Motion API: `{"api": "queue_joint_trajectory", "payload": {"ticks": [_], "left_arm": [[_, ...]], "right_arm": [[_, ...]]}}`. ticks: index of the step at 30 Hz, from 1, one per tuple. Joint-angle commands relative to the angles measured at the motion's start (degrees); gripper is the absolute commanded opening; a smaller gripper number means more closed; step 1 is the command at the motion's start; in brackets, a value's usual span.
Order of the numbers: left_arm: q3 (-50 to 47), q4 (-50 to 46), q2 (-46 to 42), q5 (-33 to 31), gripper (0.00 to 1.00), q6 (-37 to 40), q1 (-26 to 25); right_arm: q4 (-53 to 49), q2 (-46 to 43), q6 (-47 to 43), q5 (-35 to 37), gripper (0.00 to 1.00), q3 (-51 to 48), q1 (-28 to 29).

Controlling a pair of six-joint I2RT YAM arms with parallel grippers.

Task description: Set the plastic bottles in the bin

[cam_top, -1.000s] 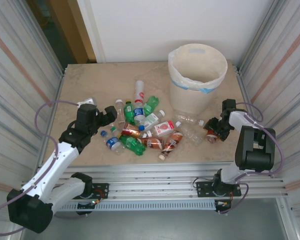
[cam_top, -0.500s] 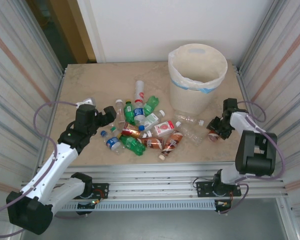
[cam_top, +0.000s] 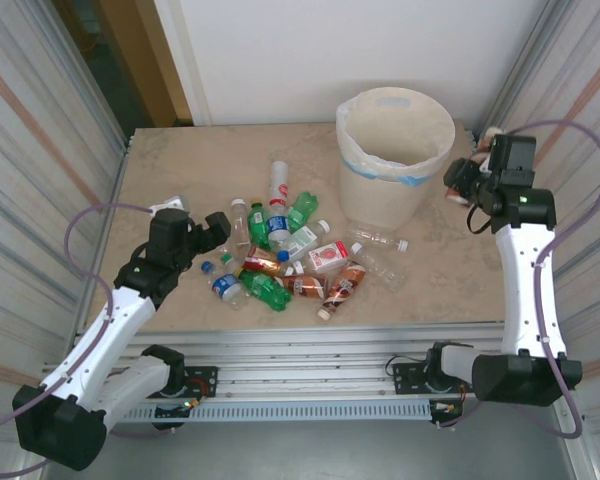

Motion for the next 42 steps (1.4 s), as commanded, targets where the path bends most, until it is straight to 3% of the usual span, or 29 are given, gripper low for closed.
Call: {"api": "queue_joint_trajectory", "payload": {"ticks": [1, 9, 18, 26, 42], "left_arm": [[-0.3, 1.0, -1.1, 0.9, 0.99, -0.8, 0.3], [-0.2, 0.5, -1.0, 2.4, 0.99, -0.9, 0.4], [0.0, -0.3, -2.1, 2.8, 0.99, -0.6, 0.4], [0.0, -0.3, -2.3, 3.1, 0.99, -1.2, 0.5], [0.5, -0.7, -2.1, 2.3, 0.99, -0.6, 0.5]], "right_arm": [[-1.2, 3.2, -5.5, -0.5, 0.35, 7.6, 2.6], [-2.8, 19.6, -12.6, 0.3, 0.35, 29.1, 11.3], [-6.0, 36.5, -18.5, -1.6, 0.36, 42.9, 13.4], [-9.7, 45.0, -22.1, 1.0, 0.39, 45.7, 13.6], [-11.2, 51.4, -26.1, 0.7, 0.49, 43.4, 13.2]]}}
